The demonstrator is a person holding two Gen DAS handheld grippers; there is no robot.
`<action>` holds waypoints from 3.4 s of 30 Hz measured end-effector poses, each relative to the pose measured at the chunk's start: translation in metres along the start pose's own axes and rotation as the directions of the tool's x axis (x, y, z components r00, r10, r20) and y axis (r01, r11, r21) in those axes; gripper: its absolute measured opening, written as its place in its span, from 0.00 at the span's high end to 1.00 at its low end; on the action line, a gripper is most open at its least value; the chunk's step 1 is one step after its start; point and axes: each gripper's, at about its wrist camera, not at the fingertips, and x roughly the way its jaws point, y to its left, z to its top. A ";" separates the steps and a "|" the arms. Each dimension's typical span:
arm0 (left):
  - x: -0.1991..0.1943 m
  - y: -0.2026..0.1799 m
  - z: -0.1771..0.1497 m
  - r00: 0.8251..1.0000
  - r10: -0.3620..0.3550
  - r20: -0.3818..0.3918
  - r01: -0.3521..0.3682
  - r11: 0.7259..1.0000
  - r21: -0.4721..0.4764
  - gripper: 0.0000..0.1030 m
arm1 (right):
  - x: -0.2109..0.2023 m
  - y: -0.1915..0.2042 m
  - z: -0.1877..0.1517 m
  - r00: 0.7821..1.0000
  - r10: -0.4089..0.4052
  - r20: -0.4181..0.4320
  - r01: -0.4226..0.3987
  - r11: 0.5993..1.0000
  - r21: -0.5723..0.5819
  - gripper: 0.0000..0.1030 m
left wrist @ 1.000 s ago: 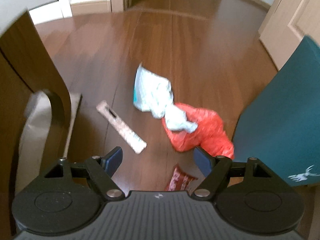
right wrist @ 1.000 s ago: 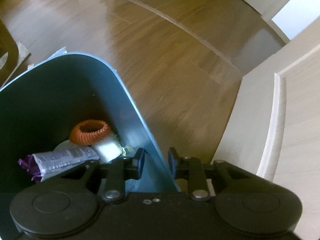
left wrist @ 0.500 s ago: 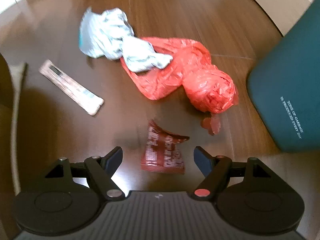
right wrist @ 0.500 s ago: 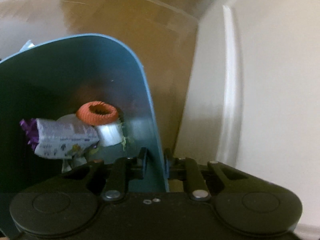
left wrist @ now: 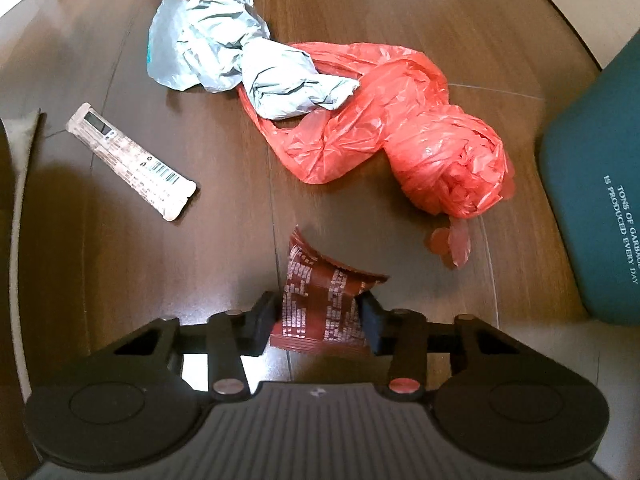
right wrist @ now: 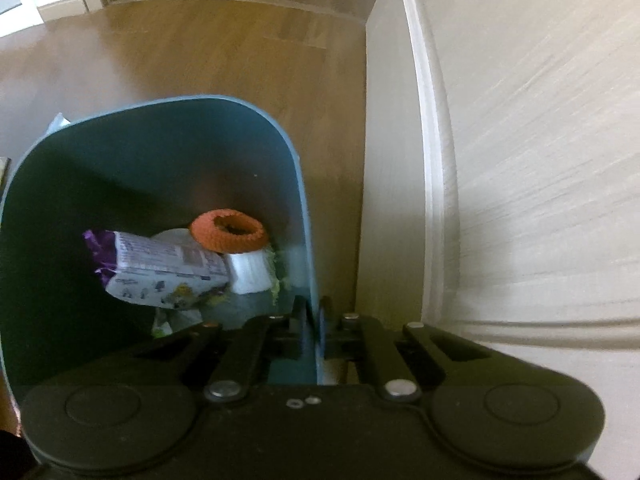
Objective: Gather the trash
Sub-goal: 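Release the brown wrapper into the teal bin while the right holds the bin, then grasp the crumpled white tissue beside the red bag with the left gripper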
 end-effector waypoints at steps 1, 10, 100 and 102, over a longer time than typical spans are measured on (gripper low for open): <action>0.000 -0.002 -0.001 1.000 0.008 0.003 -0.008 1.000 0.001 0.65 | -0.002 0.001 -0.002 1.000 0.003 0.003 -0.003 1.000 -0.013 0.97; -0.067 0.002 0.012 0.990 0.014 0.142 -0.003 0.997 -0.078 0.66 | -0.003 0.002 -0.005 0.999 0.018 -0.034 -0.020 0.998 -0.055 0.98; -0.014 0.065 0.142 0.982 0.042 0.183 0.009 0.963 -0.269 0.23 | -0.023 0.039 0.012 0.956 -0.278 0.095 0.287 0.952 -0.109 0.99; -0.002 0.063 0.147 0.985 0.045 0.168 0.003 0.961 -0.275 0.24 | -0.026 0.040 0.011 0.958 -0.275 0.087 0.283 0.953 -0.110 0.98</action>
